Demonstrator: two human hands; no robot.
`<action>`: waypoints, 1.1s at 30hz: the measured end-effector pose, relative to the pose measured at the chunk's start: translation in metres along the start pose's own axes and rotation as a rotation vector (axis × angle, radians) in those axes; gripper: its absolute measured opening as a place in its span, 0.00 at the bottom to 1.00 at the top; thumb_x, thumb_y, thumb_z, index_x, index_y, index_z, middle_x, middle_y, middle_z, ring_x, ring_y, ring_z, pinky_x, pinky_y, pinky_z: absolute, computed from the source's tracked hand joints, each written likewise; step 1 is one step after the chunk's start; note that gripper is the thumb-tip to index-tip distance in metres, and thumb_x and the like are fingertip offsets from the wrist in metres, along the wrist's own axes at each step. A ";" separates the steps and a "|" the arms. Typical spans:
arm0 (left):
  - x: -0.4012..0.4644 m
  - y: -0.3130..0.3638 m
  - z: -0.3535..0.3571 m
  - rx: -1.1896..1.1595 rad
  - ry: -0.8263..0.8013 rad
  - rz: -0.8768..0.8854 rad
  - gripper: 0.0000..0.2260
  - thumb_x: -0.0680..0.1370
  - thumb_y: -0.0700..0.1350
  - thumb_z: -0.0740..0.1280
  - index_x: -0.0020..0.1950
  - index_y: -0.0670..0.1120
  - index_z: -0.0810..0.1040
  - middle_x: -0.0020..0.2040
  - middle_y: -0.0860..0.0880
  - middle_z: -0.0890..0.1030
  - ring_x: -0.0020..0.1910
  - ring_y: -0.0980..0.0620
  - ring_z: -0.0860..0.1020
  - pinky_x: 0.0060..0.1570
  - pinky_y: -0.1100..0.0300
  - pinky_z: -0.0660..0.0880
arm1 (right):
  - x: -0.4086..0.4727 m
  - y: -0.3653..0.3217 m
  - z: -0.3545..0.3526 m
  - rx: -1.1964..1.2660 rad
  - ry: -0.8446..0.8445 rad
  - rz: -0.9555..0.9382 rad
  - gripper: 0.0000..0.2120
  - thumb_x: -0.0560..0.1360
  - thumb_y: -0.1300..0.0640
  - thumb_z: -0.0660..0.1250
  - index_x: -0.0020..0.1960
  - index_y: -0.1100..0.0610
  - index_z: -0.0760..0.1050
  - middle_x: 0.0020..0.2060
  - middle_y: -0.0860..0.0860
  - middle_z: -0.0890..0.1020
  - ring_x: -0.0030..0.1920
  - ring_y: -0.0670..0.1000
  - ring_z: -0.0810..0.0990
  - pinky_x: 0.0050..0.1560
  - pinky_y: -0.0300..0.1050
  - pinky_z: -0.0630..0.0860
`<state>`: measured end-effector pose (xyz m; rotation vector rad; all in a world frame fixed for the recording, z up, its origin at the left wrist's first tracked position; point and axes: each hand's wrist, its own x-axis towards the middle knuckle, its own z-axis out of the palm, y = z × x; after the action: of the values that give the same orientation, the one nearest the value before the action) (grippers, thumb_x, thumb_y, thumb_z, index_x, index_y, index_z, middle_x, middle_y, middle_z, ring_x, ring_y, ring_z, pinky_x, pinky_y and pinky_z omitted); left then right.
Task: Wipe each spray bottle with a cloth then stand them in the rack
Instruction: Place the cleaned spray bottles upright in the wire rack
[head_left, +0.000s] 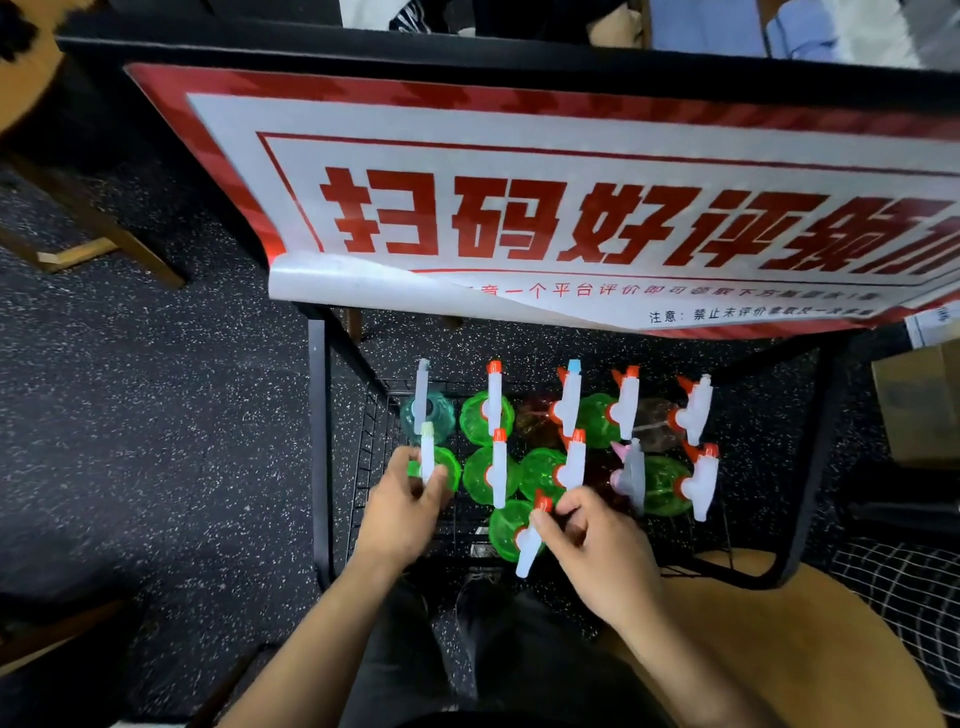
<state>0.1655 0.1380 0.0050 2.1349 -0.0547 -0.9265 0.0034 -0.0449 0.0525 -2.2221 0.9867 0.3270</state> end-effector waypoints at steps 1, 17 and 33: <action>0.000 0.001 -0.002 0.035 -0.008 0.005 0.10 0.84 0.54 0.69 0.62 0.55 0.72 0.41 0.51 0.88 0.42 0.50 0.87 0.50 0.46 0.84 | -0.001 0.003 0.001 -0.015 -0.092 0.058 0.21 0.76 0.29 0.63 0.54 0.45 0.74 0.37 0.44 0.81 0.41 0.46 0.81 0.43 0.49 0.77; -0.046 -0.002 0.002 0.278 0.035 0.016 0.18 0.79 0.59 0.74 0.53 0.47 0.73 0.41 0.50 0.82 0.44 0.42 0.81 0.45 0.53 0.73 | 0.002 -0.002 0.008 -0.027 -0.180 -0.025 0.18 0.81 0.40 0.64 0.66 0.48 0.76 0.46 0.47 0.85 0.51 0.54 0.82 0.49 0.50 0.76; -0.033 0.039 0.041 0.402 -0.005 0.228 0.15 0.85 0.51 0.67 0.69 0.47 0.72 0.37 0.55 0.79 0.39 0.43 0.79 0.40 0.53 0.67 | 0.027 0.026 -0.022 -0.084 0.108 0.018 0.21 0.82 0.34 0.61 0.62 0.50 0.77 0.36 0.47 0.82 0.40 0.52 0.82 0.40 0.47 0.73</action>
<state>0.1255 0.0958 0.0341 2.4266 -0.5147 -0.8368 0.0020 -0.0871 0.0435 -2.3290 1.0683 0.2629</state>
